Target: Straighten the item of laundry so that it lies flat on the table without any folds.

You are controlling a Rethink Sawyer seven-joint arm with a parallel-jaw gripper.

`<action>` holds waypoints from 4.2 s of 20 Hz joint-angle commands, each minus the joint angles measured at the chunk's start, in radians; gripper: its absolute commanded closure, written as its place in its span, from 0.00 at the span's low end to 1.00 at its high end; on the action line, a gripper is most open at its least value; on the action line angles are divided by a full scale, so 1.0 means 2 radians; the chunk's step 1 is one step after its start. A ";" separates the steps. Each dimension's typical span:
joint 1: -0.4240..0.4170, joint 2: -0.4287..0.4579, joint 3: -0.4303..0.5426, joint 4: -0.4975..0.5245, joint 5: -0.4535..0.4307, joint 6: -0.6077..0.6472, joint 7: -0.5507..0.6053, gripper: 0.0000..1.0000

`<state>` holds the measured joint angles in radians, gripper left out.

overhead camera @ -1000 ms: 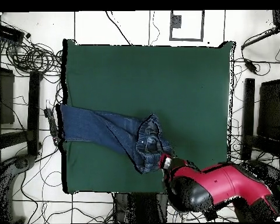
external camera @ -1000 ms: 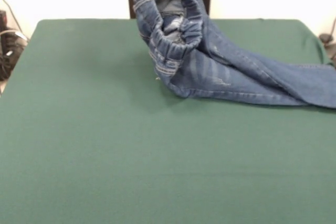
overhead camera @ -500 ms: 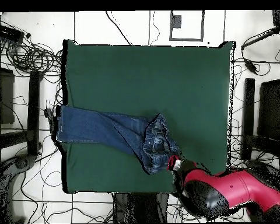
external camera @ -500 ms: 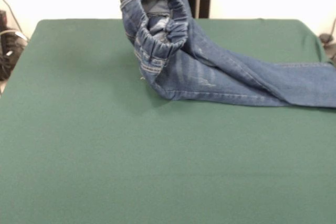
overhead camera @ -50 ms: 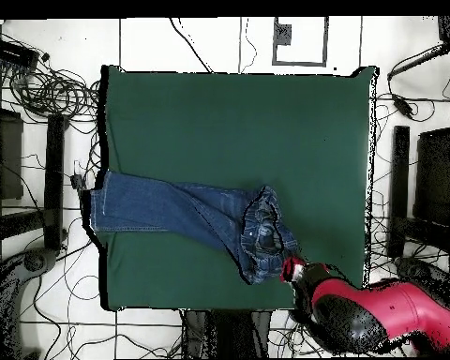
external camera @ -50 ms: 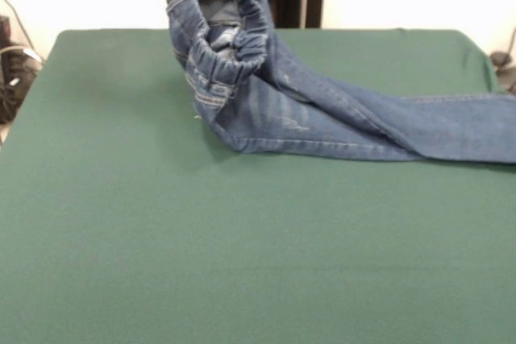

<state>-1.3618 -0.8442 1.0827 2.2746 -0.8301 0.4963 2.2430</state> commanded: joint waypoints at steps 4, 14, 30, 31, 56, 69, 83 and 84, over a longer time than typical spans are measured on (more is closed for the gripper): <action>0.003 -0.024 0.036 -0.007 -0.019 0.056 -0.193 1.00; -0.019 -0.091 0.017 0.009 0.020 0.073 -0.176 1.00; -0.036 -0.012 -0.003 -0.022 -0.052 0.060 -0.190 1.00; -0.036 -0.013 0.000 -0.021 -0.052 0.059 -0.189 1.00; -0.030 -0.042 0.007 -0.014 -0.042 0.052 -0.159 0.00; 0.032 -0.076 -0.002 0.018 -0.017 0.038 -0.072 0.00; 0.243 -0.124 -0.139 0.022 0.006 -0.002 0.112 0.00; 0.260 -0.123 -0.153 0.016 0.005 -0.003 0.119 0.00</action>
<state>-0.9998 -1.0864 0.9328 2.2763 -0.8429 0.5298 2.1637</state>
